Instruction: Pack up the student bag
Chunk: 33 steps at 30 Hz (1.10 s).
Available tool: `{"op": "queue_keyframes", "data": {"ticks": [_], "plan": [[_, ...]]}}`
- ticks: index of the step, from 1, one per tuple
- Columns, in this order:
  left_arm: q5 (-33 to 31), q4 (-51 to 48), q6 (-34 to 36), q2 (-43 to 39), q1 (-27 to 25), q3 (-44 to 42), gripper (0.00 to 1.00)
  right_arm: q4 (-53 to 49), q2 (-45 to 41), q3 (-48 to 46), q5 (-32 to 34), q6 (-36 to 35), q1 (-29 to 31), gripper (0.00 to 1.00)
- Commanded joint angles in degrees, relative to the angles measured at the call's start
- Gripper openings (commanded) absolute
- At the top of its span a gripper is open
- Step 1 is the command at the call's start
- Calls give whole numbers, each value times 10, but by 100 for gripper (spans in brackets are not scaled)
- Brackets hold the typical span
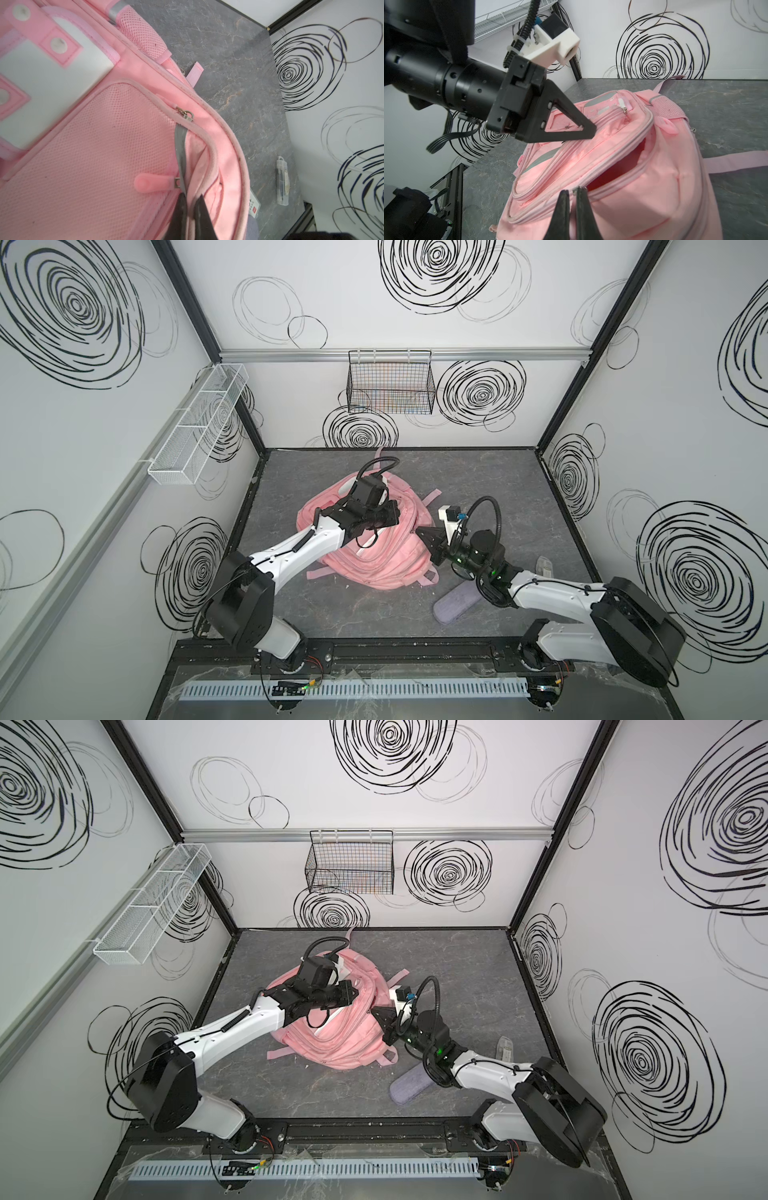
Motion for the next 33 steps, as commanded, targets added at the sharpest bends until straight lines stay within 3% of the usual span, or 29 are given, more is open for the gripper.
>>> {"op": "queue_keyframes", "data": {"ticks": [1,15,23,33], "plan": [[-77,74,-62,-18,28,46,0,47,-9,-10,2,10,32,0],[-80,56,-67,-6,32,91,0,49,49,11,17,-31,145,0],[-77,58,-88,-1,35,91,0,78,153,71,40,-55,211,0],[-49,60,-105,6,38,91,0,107,288,176,50,-97,240,0]]}}
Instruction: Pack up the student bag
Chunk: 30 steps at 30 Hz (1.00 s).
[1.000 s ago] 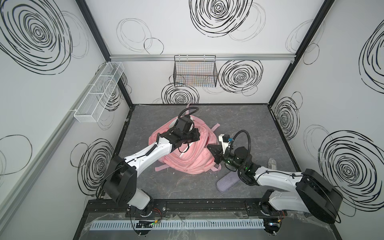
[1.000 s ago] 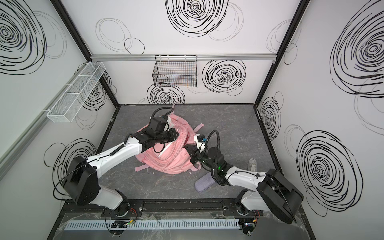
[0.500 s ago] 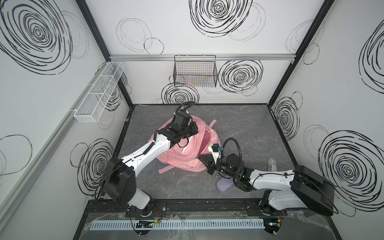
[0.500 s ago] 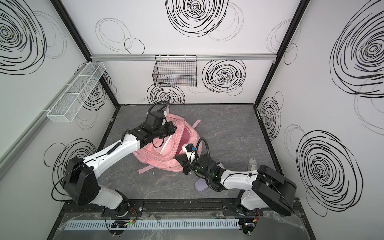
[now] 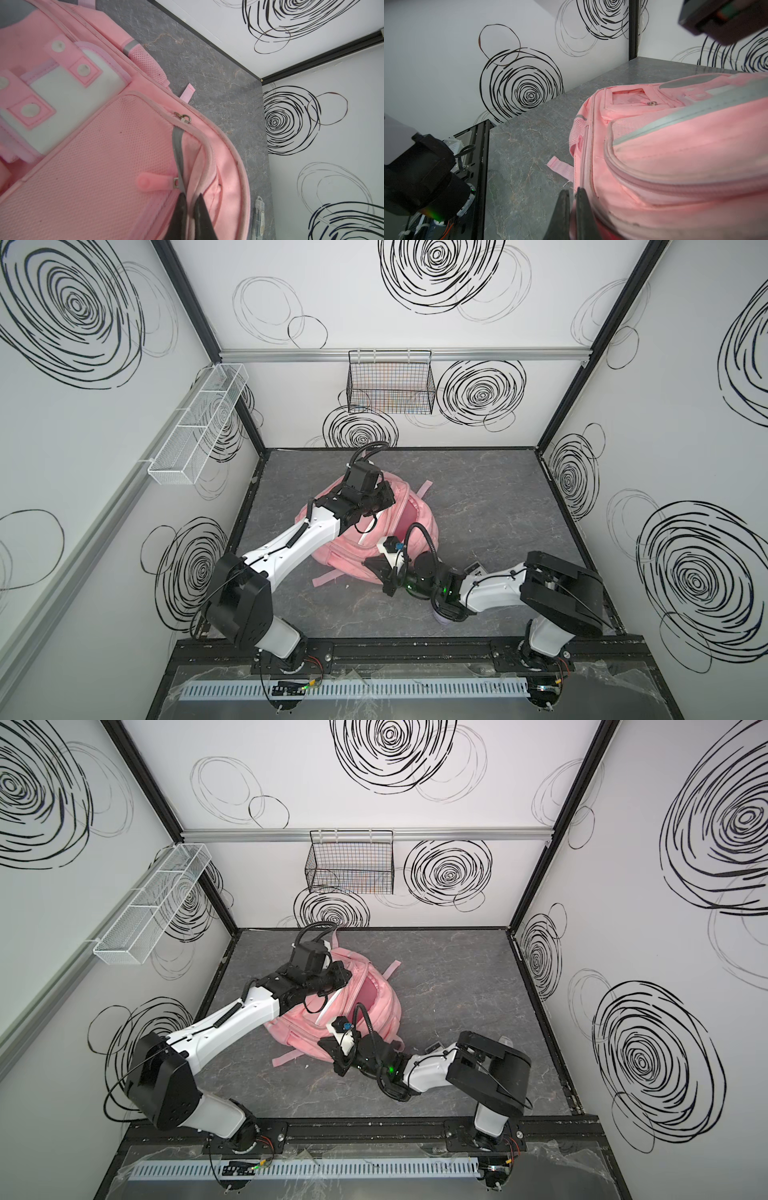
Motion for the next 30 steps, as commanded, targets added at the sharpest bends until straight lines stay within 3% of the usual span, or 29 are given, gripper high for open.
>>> {"op": "queue_keyframes", "data": {"ticks": [1,11,18,24,30], "plan": [[-10,83,-27,0,11,31,0,35,35,30,-32,-25,24,0],[-51,114,-103,-31,25,-10,0,77,92,51,41,-75,41,0],[-42,124,-138,-7,26,30,0,143,118,45,68,-92,47,0],[-68,130,-210,-24,29,13,0,191,140,46,84,-114,49,0],[-106,134,-276,-34,41,14,0,247,144,4,153,-122,52,0]]}}
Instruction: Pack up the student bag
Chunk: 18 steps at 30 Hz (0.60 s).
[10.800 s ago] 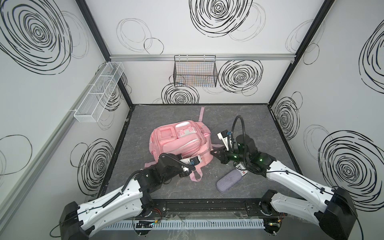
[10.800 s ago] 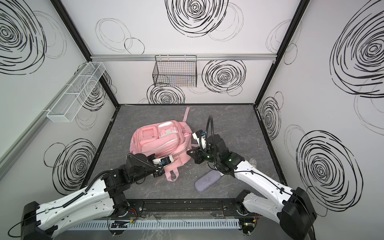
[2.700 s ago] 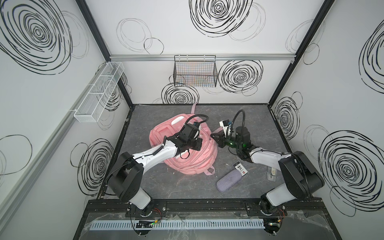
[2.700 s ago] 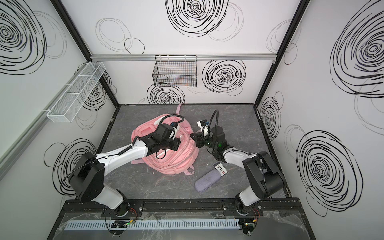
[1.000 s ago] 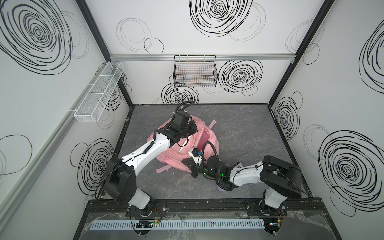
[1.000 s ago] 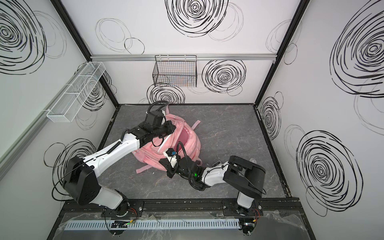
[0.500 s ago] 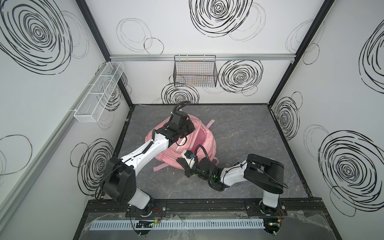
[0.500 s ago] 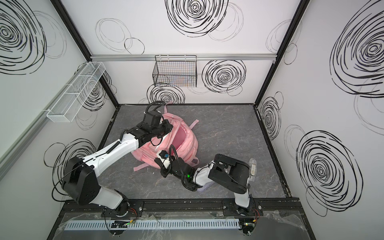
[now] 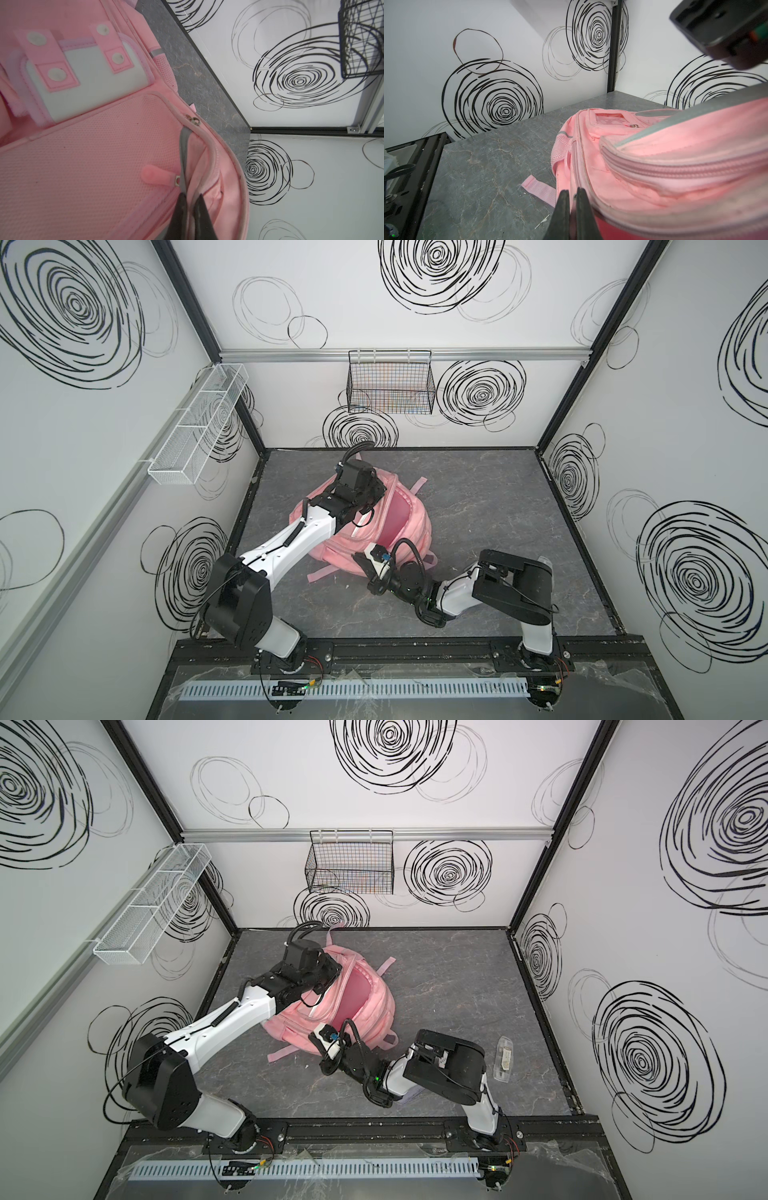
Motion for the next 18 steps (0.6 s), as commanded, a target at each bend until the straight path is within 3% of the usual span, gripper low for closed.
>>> {"op": "queue_keyframes", "data": {"ticks": [1,9,18], "plan": [[-57,94,-74,-24,12,34,0,65,7,-33,27,-11,16,0],[-122,76,-126,-6,14,41,0,93,5,-61,33,-10,21,0],[-107,79,-165,3,2,39,0,90,64,-4,-16,-19,31,0]]}}
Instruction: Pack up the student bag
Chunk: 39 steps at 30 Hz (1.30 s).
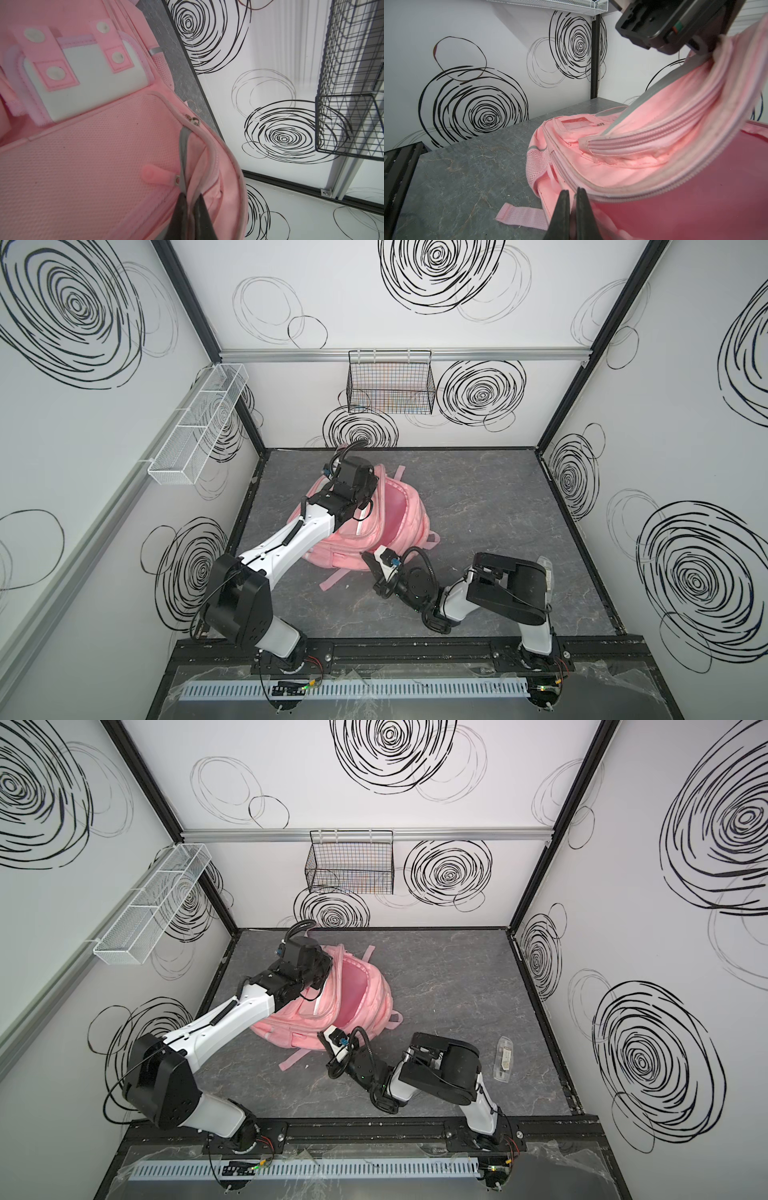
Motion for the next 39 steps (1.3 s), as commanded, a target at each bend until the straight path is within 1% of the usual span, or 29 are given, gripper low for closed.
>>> {"op": "queue_keyframes", "data": {"ticks": [1,3,6,15,18,20,22,23,25,26,28,31,33,39], "plan": [[-15,78,-47,4,-2,34,0,20,39,18,-73,-15,22,0],[-9,76,-49,9,-5,41,0,54,62,26,-98,-34,23,0],[-9,79,-50,12,-10,45,0,77,93,47,-112,-38,25,0],[-5,83,-47,10,-22,48,0,-11,145,160,-159,-38,25,0],[12,89,-28,14,-22,49,0,-19,146,164,-155,-33,23,0],[33,100,1,20,-21,48,0,-31,130,148,-139,-26,21,1],[57,106,35,30,-19,49,0,-72,102,131,-134,-11,19,15],[68,107,50,35,-16,49,0,-91,89,122,-139,-3,18,20],[86,113,71,40,-11,39,0,-156,50,96,-140,10,18,37],[96,120,78,42,-7,33,0,-182,30,82,-142,15,18,43],[115,137,94,47,1,23,0,-259,-20,55,-145,44,19,52],[141,146,131,56,9,23,0,-387,-87,38,-135,82,31,58],[153,153,152,60,14,18,0,-438,-124,18,-111,95,46,59],[182,148,218,80,15,17,0,-485,-224,-61,-62,164,75,63]]}}
